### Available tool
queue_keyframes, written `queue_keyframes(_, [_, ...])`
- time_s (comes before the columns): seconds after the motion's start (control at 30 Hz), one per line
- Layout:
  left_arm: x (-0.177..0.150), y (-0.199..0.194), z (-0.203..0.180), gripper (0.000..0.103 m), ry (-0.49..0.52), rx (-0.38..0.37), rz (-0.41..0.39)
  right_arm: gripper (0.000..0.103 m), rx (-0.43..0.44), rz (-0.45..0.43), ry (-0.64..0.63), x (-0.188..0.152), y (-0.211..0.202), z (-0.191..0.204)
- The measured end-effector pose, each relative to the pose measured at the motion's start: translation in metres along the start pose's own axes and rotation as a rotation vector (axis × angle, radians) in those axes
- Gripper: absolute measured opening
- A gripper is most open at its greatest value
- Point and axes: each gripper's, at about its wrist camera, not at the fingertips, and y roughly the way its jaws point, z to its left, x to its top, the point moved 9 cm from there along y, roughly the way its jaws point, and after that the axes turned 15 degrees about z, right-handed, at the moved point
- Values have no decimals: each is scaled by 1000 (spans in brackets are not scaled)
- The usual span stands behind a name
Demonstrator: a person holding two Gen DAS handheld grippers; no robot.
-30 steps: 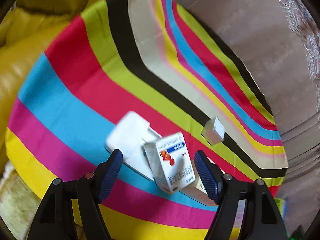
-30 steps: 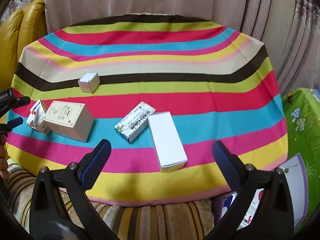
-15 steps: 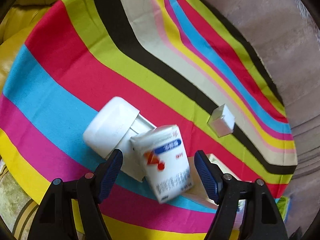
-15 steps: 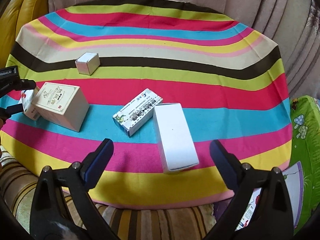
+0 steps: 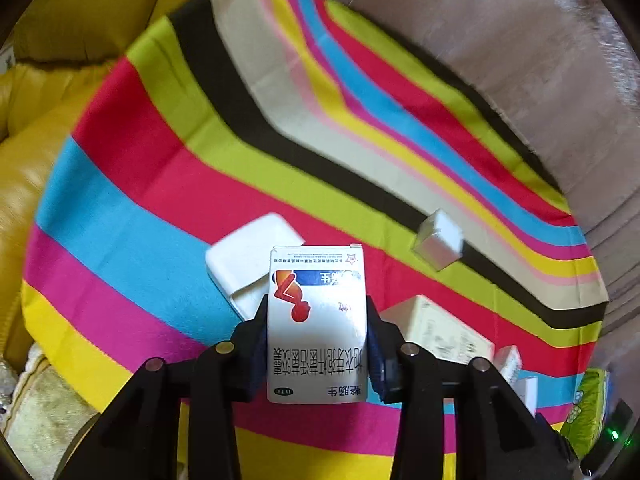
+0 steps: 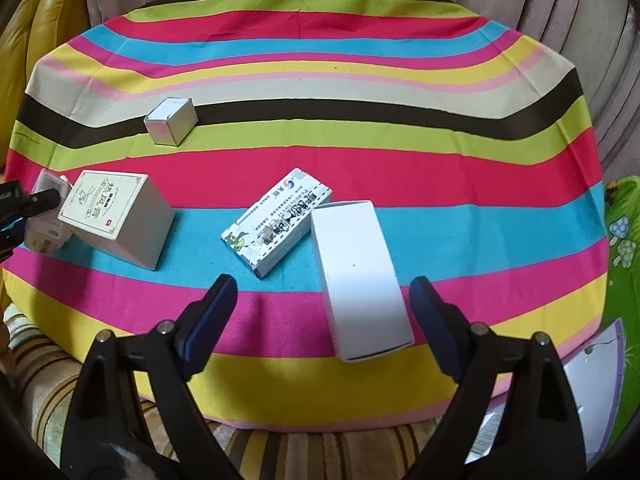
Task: Organize rigid objects
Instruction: 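Grasp the white medicine box with red figure with the left gripper while the right grasps the tall white box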
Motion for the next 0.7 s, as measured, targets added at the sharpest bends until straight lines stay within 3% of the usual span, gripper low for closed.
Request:
queue_keyframes(0.1, [-4,-22,-20,41,65,-31,-47,81,27,13,14,0,4,-1])
queue_keyframes(0.2, [-19,-31,-50,41,153,-92,-28,79,53,25,28,0,6,-2])
queue_keyframes(0.3, [-44,-26,-88,41,274,-178,59,76,74,31,40,-2,7,-3])
queue_keyframes(0.37, [-65,-15,-107,41,334,-224,138,65,88,33,48,-3,8,-5])
queue_keyframes(0.53, [-93,8,-126,41,450,-225,239,42,109,37,58,-5,10,-6])
queue_keyframes(0.7, [-106,23,-124,41,455,-230,306,40,113,15,47,-8,4,-4])
